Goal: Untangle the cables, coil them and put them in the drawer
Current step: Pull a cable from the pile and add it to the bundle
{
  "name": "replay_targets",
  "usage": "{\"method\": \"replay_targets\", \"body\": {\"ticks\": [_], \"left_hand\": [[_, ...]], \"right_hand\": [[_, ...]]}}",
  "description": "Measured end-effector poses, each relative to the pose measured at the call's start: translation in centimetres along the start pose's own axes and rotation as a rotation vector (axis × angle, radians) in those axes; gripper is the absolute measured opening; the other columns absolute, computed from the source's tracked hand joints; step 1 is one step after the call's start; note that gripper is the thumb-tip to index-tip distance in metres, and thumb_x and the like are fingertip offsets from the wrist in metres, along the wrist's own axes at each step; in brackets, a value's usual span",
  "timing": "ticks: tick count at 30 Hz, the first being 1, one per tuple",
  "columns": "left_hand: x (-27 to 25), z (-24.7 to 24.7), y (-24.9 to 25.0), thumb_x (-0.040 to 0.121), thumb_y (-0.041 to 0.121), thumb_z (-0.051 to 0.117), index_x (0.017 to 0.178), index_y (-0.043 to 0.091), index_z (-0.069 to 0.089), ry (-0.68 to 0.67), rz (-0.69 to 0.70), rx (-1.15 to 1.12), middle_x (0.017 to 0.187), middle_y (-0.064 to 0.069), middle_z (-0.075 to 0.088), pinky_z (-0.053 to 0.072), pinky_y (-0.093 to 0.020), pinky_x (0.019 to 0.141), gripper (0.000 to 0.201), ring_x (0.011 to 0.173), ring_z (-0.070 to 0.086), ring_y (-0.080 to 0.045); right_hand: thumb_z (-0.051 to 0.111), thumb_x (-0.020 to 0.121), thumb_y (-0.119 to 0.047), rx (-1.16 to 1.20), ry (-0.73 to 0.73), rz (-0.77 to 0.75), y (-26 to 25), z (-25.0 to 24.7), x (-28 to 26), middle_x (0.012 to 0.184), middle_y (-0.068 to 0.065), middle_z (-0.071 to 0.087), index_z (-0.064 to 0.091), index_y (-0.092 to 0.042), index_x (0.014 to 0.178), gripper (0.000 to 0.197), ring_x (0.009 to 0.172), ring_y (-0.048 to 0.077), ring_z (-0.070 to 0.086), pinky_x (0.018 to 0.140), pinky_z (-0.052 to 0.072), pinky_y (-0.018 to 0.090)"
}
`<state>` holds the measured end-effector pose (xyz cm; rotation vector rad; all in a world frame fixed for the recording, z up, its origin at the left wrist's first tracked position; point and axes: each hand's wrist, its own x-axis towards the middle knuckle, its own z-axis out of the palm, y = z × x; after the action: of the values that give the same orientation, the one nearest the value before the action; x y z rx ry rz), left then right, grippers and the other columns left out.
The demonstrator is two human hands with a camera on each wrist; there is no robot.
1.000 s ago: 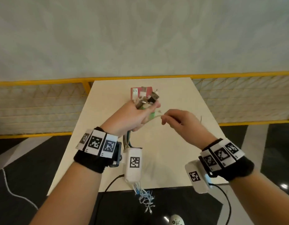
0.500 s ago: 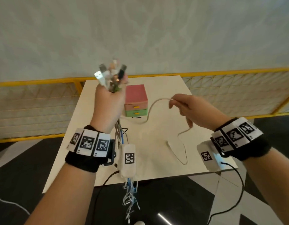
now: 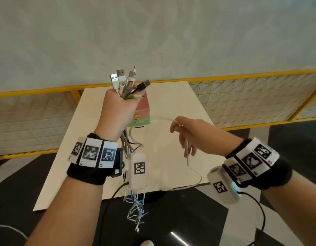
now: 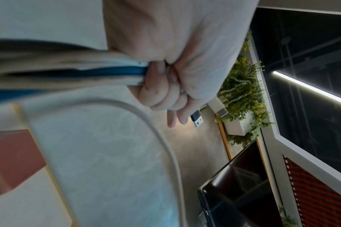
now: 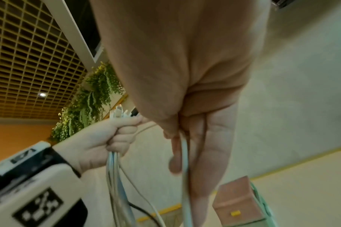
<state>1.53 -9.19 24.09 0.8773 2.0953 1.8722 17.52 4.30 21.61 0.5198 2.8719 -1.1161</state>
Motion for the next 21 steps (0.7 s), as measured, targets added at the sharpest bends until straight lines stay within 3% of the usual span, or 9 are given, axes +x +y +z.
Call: {"method": "replay_targets", "body": {"ticks": [3, 5, 8, 10, 12, 14, 17, 19, 21], "left_hand": [[-1.0, 0.7, 0.5, 0.097, 0.026, 0.059, 0.084, 0.007, 0.07, -0.103, -0.019, -0.026, 0.036, 0.017, 0.044, 0.03, -0.01, 0.038, 0.026, 0.032, 0.042, 0.003], [-1.6, 1.1, 0.5, 0.099, 0.034, 0.054, 0.067, 0.006, 0.062, -0.155, -0.056, -0.053, 0.034, 0.013, 0.039, 0.028, -0.018, 0.039, 0.043, 0.03, 0.038, 0.0], [-2.1, 1.6, 0.3, 0.098, 0.038, 0.054, 0.053, 0.009, 0.054, -0.203, -0.087, -0.147, 0.039, 0.006, 0.033, 0.022, -0.025, 0.044, 0.053, 0.037, 0.028, -0.012], [-2.2, 2.1, 0.2, 0.099, 0.036, 0.053, 0.054, 0.012, 0.061, -0.212, -0.041, -0.152, 0.047, -0.003, 0.048, 0.038, -0.029, 0.051, 0.052, 0.044, 0.042, -0.018], [-2.4, 2.4, 0.2, 0.1, 0.038, 0.05, 0.062, 0.018, 0.072, -0.256, 0.016, -0.108, 0.07, -0.005, 0.07, 0.052, -0.035, 0.08, 0.048, 0.07, 0.064, -0.019], [-2.5, 2.6, 0.4, 0.099, 0.043, 0.046, 0.071, 0.023, 0.077, -0.305, 0.04, -0.071, 0.091, 0.003, 0.076, 0.046, -0.043, 0.101, 0.046, 0.099, 0.067, -0.015], [-2.5, 2.4, 1.3, 0.103, 0.037, 0.042, 0.076, 0.017, 0.076, -0.31, 0.066, -0.153, 0.095, 0.002, 0.076, 0.046, -0.038, 0.1, 0.048, 0.101, 0.066, -0.002], [-2.4, 1.8, 2.1, 0.103, 0.035, 0.04, 0.074, 0.018, 0.074, -0.285, 0.06, -0.238, 0.09, 0.002, 0.076, 0.045, -0.039, 0.096, 0.048, 0.094, 0.068, -0.003], [-2.3, 1.1, 2.5, 0.104, 0.034, 0.039, 0.073, 0.016, 0.072, -0.256, 0.046, -0.299, 0.084, 0.003, 0.075, 0.044, -0.038, 0.085, 0.048, 0.088, 0.068, -0.004]], "right_hand": [[0.046, 0.092, -0.05, -0.266, -0.136, 0.069, 1.4, 0.9, -0.2, 0.118, 0.0, 0.065, 0.037, -0.022, 0.139, 0.055, 0.105, 0.016, 0.063, 0.088, 0.051, 0.031], [0.057, 0.08, -0.062, -0.374, -0.231, 0.094, 2.0, 0.7, -0.4, 0.144, -0.006, 0.044, 0.016, -0.027, 0.149, 0.087, 0.129, 0.013, 0.043, 0.106, 0.036, 0.029], [0.068, 0.07, -0.062, -0.356, -0.296, 0.056, 1.6, -0.2, -0.5, 0.155, -0.012, 0.021, 0.003, -0.032, 0.15, 0.108, 0.141, 0.009, 0.023, 0.113, 0.021, 0.027], [0.066, 0.072, -0.063, -0.32, -0.255, -0.005, 0.9, -0.2, -0.2, 0.156, -0.013, 0.019, 0.007, -0.032, 0.15, 0.103, 0.141, 0.006, 0.022, 0.112, 0.018, 0.022], [0.061, 0.079, -0.06, -0.253, -0.2, -0.085, -0.1, 0.1, 0.3, 0.155, -0.012, 0.023, 0.014, -0.03, 0.149, 0.09, 0.14, 0.004, 0.024, 0.108, 0.018, 0.017], [0.056, 0.086, -0.053, -0.149, -0.201, -0.135, -0.8, 1.0, 0.9, 0.152, -0.009, 0.03, 0.02, -0.027, 0.148, 0.077, 0.137, 0.005, 0.031, 0.105, 0.023, 0.016], [0.049, 0.095, -0.04, -0.055, -0.32, -0.166, -0.1, 3.6, 1.8, 0.138, -0.004, 0.049, 0.037, -0.02, 0.136, 0.048, 0.123, 0.011, 0.048, 0.105, 0.036, 0.025], [0.047, 0.097, -0.033, -0.133, -0.369, -0.163, 1.9, 5.9, 2.3, 0.118, 0.002, 0.061, 0.047, -0.018, 0.12, 0.027, 0.106, 0.019, 0.057, 0.098, 0.044, 0.04], [0.045, 0.098, -0.027, -0.137, -0.381, -0.118, 4.0, 7.4, 2.3, 0.107, 0.005, 0.066, 0.05, -0.016, 0.109, 0.017, 0.099, 0.019, 0.06, 0.094, 0.046, 0.043]]}}
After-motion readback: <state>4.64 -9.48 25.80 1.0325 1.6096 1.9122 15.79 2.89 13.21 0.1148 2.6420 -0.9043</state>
